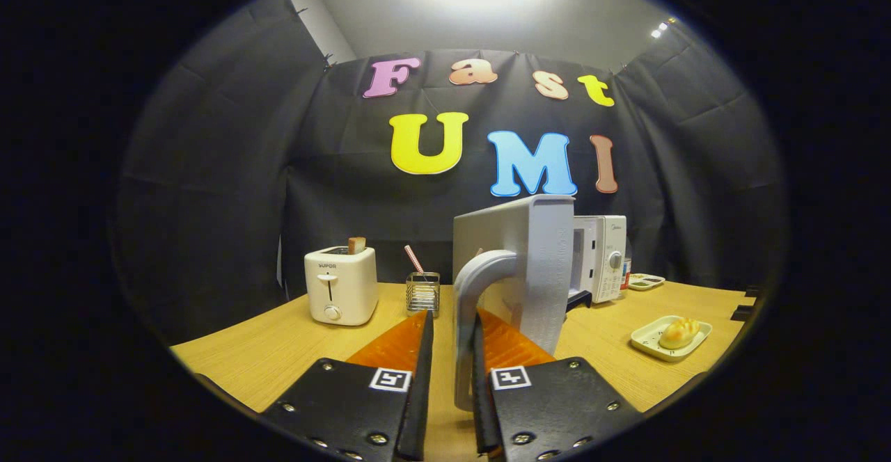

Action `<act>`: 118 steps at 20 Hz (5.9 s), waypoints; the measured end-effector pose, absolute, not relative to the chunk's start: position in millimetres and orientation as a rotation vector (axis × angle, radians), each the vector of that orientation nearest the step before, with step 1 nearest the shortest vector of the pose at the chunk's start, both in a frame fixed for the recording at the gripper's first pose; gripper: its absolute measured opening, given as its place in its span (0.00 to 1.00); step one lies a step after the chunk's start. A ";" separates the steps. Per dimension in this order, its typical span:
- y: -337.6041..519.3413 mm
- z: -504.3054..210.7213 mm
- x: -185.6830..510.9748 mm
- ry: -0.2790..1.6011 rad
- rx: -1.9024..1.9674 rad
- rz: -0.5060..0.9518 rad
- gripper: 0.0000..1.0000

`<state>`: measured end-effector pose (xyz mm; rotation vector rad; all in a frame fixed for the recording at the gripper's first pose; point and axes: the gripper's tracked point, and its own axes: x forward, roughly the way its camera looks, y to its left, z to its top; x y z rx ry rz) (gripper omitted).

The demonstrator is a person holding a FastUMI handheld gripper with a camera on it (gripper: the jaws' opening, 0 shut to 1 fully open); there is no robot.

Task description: Open the microwave, put the food inside, and close the microwave door.

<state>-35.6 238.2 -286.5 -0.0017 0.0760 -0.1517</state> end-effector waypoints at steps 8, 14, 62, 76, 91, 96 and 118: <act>223.9 -283.3 -45.4 0.205 0.092 -0.032 0.60; 234.7 -260.9 -81.5 0.215 0.115 0.140 0.90; -96.2 -382.4 -78.6 0.551 0.113 0.077 0.88; -30.1 -337.9 54.5 0.503 0.208 0.122 0.88; 18.6 -364.7 230.6 0.496 0.559 -0.014 0.88; 27.6 -372.8 270.8 0.436 0.642 -0.117 0.87; 17.3 -299.7 234.1 0.235 0.630 -0.010 0.96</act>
